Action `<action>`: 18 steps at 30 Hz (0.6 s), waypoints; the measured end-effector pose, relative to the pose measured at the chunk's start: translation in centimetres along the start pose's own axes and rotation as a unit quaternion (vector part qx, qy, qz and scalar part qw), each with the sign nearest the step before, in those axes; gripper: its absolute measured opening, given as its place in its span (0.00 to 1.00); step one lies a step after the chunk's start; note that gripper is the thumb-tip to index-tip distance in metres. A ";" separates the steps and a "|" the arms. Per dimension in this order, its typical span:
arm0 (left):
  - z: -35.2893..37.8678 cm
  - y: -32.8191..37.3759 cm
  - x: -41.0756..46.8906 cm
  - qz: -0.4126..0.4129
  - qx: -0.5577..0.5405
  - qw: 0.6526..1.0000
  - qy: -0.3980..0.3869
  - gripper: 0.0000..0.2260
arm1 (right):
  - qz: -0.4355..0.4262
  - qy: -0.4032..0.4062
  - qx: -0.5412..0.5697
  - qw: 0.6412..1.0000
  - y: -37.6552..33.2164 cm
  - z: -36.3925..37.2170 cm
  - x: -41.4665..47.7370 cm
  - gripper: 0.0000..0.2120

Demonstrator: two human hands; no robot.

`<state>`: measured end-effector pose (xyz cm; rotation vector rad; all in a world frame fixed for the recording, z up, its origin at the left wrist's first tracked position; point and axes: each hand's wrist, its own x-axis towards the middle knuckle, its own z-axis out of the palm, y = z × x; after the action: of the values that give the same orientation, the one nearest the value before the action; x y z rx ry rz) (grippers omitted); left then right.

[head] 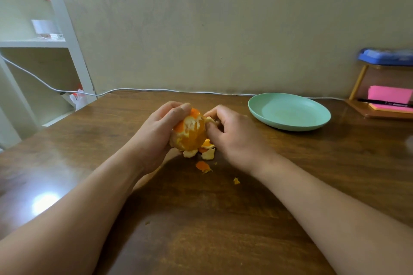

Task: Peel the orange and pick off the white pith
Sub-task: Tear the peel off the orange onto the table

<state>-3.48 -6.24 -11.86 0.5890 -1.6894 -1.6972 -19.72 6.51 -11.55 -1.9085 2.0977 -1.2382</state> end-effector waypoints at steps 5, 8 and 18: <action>0.3 -0.4 0.0 -0.022 0.003 0.999 -0.024 0.23 | -0.002 -0.025 -0.029 0.999 0.1 0.1 -0.1 0.11; 0.2 -0.2 -0.1 -0.025 -0.017 0.999 -0.043 0.22 | -0.006 -0.029 0.008 1.000 0.3 0.0 -0.1 0.10; -0.1 0.1 -0.1 -0.083 -0.206 0.972 -0.077 0.24 | 0.102 0.006 0.351 0.931 0.3 0.9 0.7 0.10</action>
<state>-3.34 -6.27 -11.78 0.4157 -1.3539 -2.1869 -19.63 5.46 -12.00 -1.3279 1.4870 -1.6445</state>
